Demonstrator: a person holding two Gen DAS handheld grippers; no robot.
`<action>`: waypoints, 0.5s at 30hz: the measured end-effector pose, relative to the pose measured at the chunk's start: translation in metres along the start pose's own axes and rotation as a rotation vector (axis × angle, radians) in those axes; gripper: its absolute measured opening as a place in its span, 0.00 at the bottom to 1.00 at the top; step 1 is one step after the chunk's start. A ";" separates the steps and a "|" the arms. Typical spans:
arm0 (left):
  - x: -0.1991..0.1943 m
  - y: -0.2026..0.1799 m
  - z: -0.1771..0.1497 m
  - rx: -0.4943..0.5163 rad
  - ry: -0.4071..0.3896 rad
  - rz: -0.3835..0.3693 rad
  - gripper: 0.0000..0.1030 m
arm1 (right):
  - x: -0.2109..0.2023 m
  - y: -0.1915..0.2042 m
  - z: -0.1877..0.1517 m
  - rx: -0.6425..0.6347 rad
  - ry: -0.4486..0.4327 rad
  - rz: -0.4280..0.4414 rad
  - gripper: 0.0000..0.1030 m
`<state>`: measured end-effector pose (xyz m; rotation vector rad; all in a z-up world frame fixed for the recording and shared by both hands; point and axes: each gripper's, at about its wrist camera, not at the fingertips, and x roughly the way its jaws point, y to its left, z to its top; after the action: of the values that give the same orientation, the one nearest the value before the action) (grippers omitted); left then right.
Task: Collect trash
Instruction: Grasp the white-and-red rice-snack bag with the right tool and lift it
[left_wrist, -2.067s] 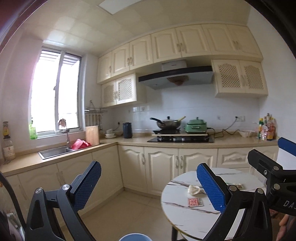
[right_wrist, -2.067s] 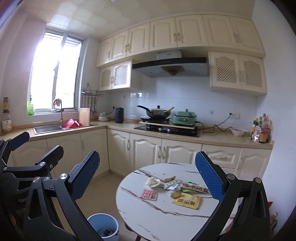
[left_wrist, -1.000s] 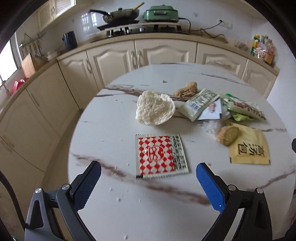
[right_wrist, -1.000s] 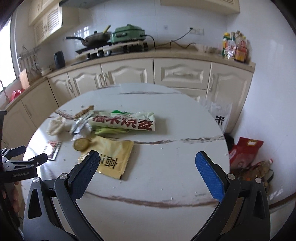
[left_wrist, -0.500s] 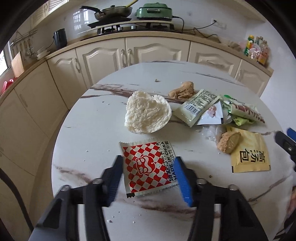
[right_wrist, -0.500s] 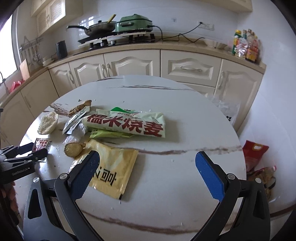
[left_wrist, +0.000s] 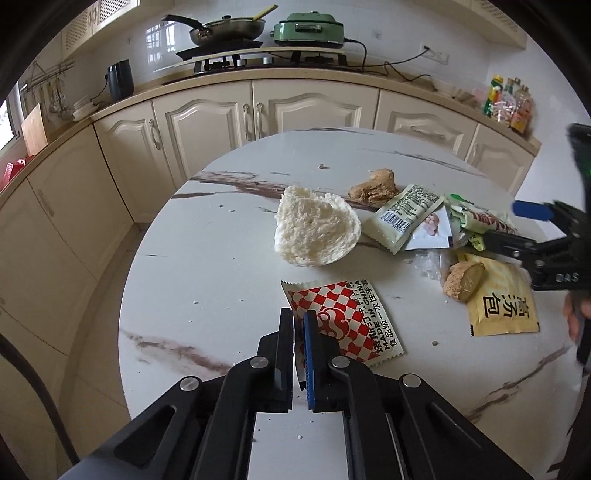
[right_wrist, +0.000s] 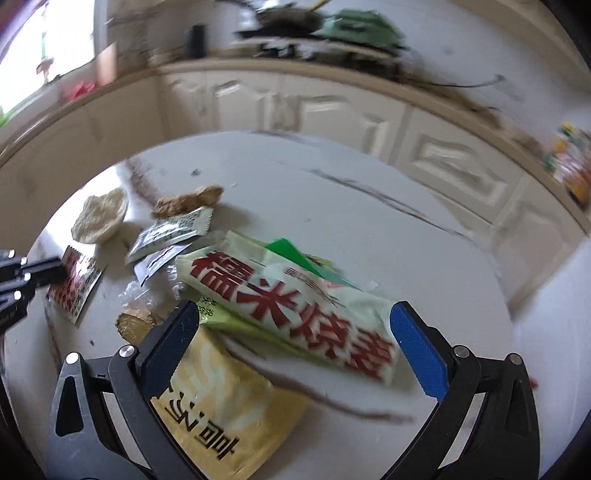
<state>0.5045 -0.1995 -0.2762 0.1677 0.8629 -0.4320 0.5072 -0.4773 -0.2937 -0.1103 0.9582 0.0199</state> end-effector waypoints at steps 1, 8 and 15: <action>-0.001 0.001 0.000 0.000 0.000 -0.002 0.02 | 0.007 -0.001 0.004 -0.028 0.026 0.008 1.00; -0.003 -0.001 0.002 -0.007 0.014 0.007 0.30 | 0.040 -0.015 0.013 -0.059 0.071 0.105 1.00; -0.002 -0.017 0.002 0.016 0.015 0.001 0.62 | 0.038 -0.016 0.011 -0.026 0.063 0.067 0.69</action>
<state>0.4974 -0.2150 -0.2729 0.1863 0.8747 -0.4369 0.5392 -0.4932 -0.3171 -0.1033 1.0249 0.0914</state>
